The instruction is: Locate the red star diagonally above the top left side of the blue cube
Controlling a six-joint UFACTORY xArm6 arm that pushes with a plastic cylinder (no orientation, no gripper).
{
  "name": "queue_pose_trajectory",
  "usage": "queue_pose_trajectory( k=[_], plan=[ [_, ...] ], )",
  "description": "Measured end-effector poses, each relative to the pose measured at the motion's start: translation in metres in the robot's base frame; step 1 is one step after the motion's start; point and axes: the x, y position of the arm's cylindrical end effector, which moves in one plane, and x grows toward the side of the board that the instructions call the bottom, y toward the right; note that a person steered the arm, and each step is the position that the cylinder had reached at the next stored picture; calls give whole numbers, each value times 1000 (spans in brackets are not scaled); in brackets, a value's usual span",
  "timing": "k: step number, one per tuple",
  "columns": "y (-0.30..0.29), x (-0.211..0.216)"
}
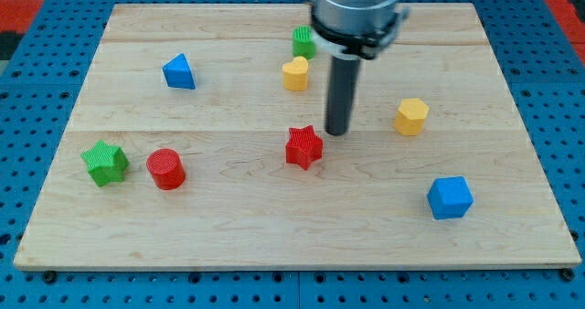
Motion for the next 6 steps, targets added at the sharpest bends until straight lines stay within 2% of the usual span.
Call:
queue_pose_trajectory(
  k=[1,2,4,5,6],
  plan=[
    [-53,-7],
    [-80,12],
    [8,68],
    [38,79],
    [8,68]
  ],
)
